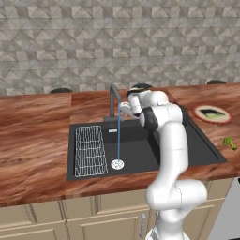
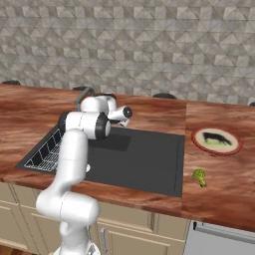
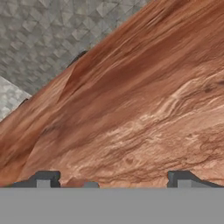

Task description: Turn on the sink faucet. Then move the broccoli from the counter to the sink. Turn off the sink. Move the vegetable from the sink to the pot next to the stove. Finally move the pot to the rear center burner.

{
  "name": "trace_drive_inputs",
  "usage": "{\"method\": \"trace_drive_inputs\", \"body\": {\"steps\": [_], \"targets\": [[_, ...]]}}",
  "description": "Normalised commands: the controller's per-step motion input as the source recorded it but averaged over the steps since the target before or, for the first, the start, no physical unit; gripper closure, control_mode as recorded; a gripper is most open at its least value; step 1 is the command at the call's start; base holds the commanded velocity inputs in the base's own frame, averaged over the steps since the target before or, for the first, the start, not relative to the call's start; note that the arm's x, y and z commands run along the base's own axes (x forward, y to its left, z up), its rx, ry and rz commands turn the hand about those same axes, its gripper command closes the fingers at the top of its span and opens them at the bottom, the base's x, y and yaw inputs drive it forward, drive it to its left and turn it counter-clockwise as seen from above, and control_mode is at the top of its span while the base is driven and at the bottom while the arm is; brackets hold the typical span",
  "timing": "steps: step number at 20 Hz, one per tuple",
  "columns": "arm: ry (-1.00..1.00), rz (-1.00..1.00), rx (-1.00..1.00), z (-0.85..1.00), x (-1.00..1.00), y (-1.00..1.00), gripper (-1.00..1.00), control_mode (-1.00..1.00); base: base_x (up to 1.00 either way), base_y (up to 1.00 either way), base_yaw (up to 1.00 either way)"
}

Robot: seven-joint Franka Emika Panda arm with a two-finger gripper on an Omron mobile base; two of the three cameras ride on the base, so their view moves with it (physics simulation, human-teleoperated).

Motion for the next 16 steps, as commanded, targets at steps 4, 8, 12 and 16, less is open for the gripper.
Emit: {"method": "trace_drive_inputs", "body": {"steps": [4, 8, 12, 16], "targets": [[0.0, 0.0, 0.03, 0.31, 0.0, -0.11, -1.0, -1.0, 0.0, 0.0, 0.0], [0.0, 0.0, 0.01, 0.34, -0.08, -0.29, -1.0, -1.0, 0.0, 0.0, 0.0], [0.0, 0.0, 0.0, 0.41, -0.41, -0.38, -1.0, -1.0, 0.0, 0.0, 0.0], [-0.03, 0.0, 0.0, 0.27, -0.79, -0.5, -1.0, -1.0, 0.0, 0.0, 0.0]]}}
